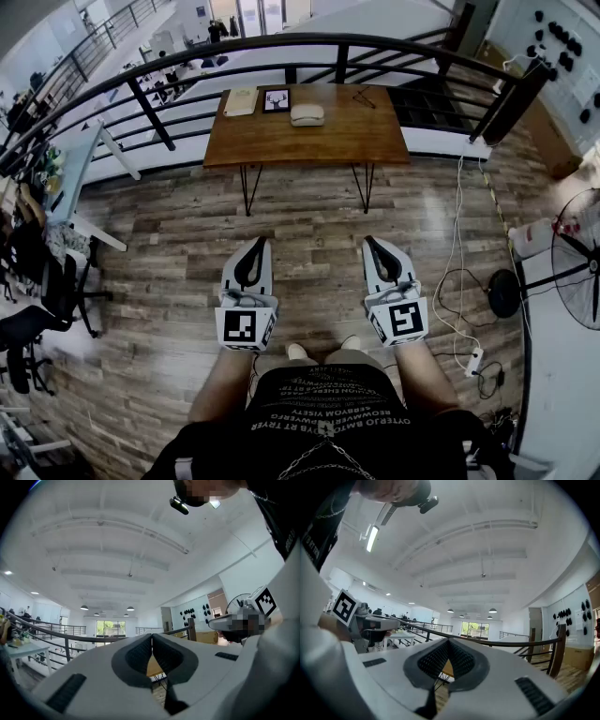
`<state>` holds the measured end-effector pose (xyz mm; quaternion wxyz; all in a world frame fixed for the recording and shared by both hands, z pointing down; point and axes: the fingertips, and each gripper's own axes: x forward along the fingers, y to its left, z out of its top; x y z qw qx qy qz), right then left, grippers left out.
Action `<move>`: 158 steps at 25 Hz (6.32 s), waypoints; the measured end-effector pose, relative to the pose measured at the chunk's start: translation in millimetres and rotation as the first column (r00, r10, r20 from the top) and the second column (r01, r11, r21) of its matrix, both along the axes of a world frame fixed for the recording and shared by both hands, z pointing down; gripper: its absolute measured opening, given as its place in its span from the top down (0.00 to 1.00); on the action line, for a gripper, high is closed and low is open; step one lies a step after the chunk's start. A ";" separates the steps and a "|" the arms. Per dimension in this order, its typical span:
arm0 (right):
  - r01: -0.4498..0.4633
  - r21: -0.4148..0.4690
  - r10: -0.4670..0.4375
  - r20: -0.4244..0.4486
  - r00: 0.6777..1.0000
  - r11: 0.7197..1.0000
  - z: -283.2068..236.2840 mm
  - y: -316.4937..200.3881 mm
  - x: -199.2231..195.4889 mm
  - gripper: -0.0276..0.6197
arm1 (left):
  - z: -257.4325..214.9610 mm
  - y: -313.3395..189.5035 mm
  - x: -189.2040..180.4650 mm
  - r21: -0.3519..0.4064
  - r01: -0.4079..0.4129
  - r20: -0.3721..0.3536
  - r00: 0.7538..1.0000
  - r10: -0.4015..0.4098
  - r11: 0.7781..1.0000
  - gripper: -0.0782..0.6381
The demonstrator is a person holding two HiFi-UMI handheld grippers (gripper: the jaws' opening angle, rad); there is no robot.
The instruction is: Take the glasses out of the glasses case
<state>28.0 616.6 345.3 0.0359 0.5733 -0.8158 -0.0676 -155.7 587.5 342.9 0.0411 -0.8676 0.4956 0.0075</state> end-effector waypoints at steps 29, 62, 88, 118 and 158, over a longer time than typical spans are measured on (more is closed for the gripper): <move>0.033 -0.034 -0.032 0.021 0.999 0.999 7.6 -27.3 -34.5 0.94 | 23.9 -25.0 -38.8 -0.036 0.004 0.024 1.000 -0.003 0.999 0.85; 0.081 -0.094 -0.077 0.048 0.996 0.992 33.2 -195.7 52.5 0.94 | 47.8 -191.0 60.1 -0.093 0.003 0.037 0.999 0.000 0.996 0.85; 0.190 -0.090 -0.181 0.093 0.979 0.978 33.2 -221.6 87.7 0.94 | 32.1 -212.1 96.8 -0.071 0.070 0.046 0.997 -0.066 0.995 0.85; 0.159 -0.098 -0.149 0.110 0.983 0.982 32.7 -287.3 62.8 0.94 | 43.0 -269.9 81.3 -0.102 -0.013 0.073 0.997 0.021 0.995 0.85; 0.069 -0.135 -0.058 0.085 0.995 0.988 39.1 -423.7 11.9 0.94 | 65.9 -423.3 37.1 -0.143 -0.101 0.031 0.994 0.106 0.985 0.85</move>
